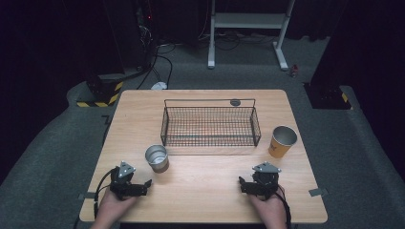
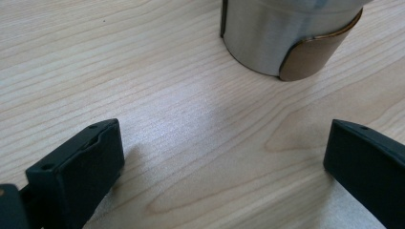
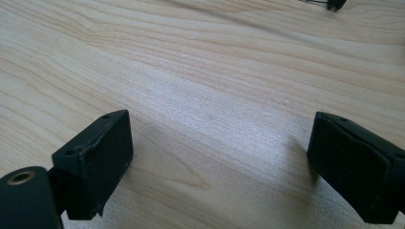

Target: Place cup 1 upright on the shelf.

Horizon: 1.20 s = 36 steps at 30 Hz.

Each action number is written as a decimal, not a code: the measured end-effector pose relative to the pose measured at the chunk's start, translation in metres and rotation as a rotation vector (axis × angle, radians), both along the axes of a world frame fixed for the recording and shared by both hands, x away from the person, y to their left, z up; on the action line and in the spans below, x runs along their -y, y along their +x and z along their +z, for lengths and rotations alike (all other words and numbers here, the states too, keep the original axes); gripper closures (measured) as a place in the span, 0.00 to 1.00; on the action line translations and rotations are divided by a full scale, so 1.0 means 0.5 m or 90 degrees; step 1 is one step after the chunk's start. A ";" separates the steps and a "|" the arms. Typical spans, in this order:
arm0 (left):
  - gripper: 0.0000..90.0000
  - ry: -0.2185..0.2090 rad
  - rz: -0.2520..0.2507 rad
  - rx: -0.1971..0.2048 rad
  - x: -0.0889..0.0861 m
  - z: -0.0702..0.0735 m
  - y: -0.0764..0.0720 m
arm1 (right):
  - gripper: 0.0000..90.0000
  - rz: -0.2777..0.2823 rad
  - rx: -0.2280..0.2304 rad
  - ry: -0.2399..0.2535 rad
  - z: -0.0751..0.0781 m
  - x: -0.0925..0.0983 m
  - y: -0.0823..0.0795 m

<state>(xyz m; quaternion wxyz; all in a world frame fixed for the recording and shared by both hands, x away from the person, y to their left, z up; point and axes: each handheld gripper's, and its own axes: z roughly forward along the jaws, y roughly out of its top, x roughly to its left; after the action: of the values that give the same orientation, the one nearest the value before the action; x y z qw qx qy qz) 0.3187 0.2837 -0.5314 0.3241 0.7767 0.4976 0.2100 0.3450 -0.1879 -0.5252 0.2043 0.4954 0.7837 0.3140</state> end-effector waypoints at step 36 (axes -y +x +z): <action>0.00 0.002 0.040 -0.002 0.002 0.001 0.005 | 0.15 0.039 0.009 -0.030 0.010 0.003 0.028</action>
<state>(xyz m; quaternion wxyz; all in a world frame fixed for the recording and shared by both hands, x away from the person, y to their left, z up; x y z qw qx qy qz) 0.3212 0.2824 -0.5310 0.3157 0.7615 0.5218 0.2195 0.3588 -0.1895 -0.5203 0.2118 0.4642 0.8041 0.3049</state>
